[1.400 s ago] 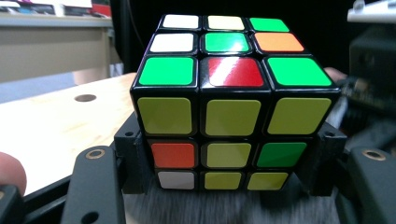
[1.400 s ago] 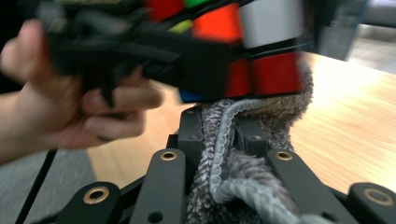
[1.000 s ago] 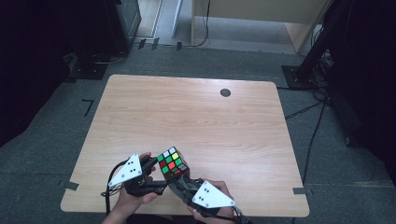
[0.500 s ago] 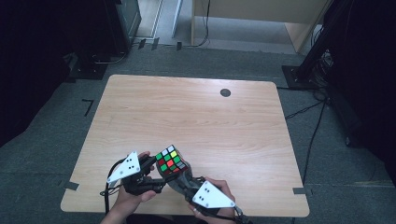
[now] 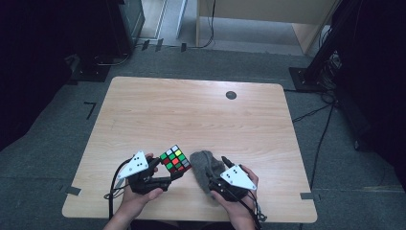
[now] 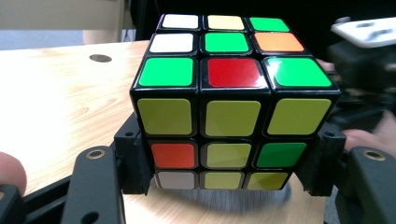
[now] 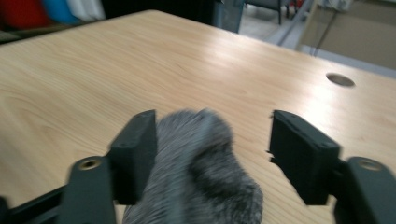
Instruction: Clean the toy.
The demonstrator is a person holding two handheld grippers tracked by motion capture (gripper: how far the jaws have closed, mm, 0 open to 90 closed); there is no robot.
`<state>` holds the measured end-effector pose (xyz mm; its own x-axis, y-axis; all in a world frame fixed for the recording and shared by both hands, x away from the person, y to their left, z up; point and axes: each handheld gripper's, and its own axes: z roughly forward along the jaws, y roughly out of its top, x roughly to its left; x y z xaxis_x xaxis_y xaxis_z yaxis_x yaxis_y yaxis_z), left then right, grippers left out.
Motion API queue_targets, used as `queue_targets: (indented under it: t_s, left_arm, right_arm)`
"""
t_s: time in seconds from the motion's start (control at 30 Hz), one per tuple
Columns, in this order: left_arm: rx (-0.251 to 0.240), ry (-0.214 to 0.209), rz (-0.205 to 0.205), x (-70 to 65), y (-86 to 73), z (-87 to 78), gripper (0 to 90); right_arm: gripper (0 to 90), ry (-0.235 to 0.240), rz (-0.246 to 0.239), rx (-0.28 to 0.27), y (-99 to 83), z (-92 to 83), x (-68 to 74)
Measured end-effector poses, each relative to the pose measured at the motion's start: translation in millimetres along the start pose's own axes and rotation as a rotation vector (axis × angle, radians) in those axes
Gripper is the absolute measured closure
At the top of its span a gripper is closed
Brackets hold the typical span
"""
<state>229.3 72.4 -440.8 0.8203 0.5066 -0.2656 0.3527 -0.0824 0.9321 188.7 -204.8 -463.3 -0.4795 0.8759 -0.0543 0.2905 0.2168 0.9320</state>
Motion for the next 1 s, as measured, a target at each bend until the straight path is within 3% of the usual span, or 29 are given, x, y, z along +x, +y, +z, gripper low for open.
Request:
queue_targets:
  t_s: [0.07, 0.17, 0.27, 0.3, 0.37, 0.47, 0.53, 0.63, 0.73, 0.9, 1.0]
  left_arm:
    - [-0.003, 0.006, -0.003, -1.5, 1.8, 1.3, 34.2]
    - [0.006, 0.014, 0.028, -5.9, 3.8, 2.9, 34.2]
    - [0.0, 0.011, 0.021, -7.0, 5.8, 2.7, 34.2]
    - [0.0, 0.015, 0.02, -6.9, 6.6, 2.2, 34.2]
    - [-0.002, 0.024, 0.016, -6.4, 8.3, 1.1, 34.2]
    - [-0.006, 0.034, 0.005, -4.1, 10.2, -1.1, 34.2]
    - [-0.01, 0.035, -0.003, -3.3, 10.6, -2.8, 34.2]
    - [-0.018, 0.021, -0.03, -4.2, 10.9, -2.9, 34.2]
    - [-0.017, -0.007, -0.047, -8.2, 10.6, 0.6, 34.2]
    - [0.013, -0.043, -0.034, -21.2, 6.9, 10.5, 34.1]
    - [0.01, -0.067, -0.057, -25.5, 5.7, 13.8, 34.1]
  right_arm:
    - [27.5, 0.028, -0.022, -0.033, 3.2, -4.6, 7.3]
    - [23.0, 0.042, -0.039, -0.061, 6.4, -7.5, 15.3]
    - [17.9, 0.031, -0.051, -0.09, 9.3, -10.0, 21.4]
    - [15.1, 0.007, -0.062, -0.09, 10.0, -10.5, 23.7]
    - [14.2, -0.104, -0.102, -0.067, 11.6, -10.9, 28.7]
    - [14.4, -0.115, -0.091, -0.096, 16.7, -16.5, 28.5]
    - [15.9, -0.08, -0.083, -0.115, 19.8, -19.6, 28.2]
    - [15.6, 0.019, -0.077, -0.118, 20.2, -15.9, 33.9]
    - [14.0, 0.109, -0.122, -0.097, 19.1, -7.8, 45.2]
    - [14.3, 0.118, -0.119, -0.113, 16.3, -4.4, 53.2]
    - [20.1, 0.127, -0.132, -0.14, 14.8, -6.4, 55.9]
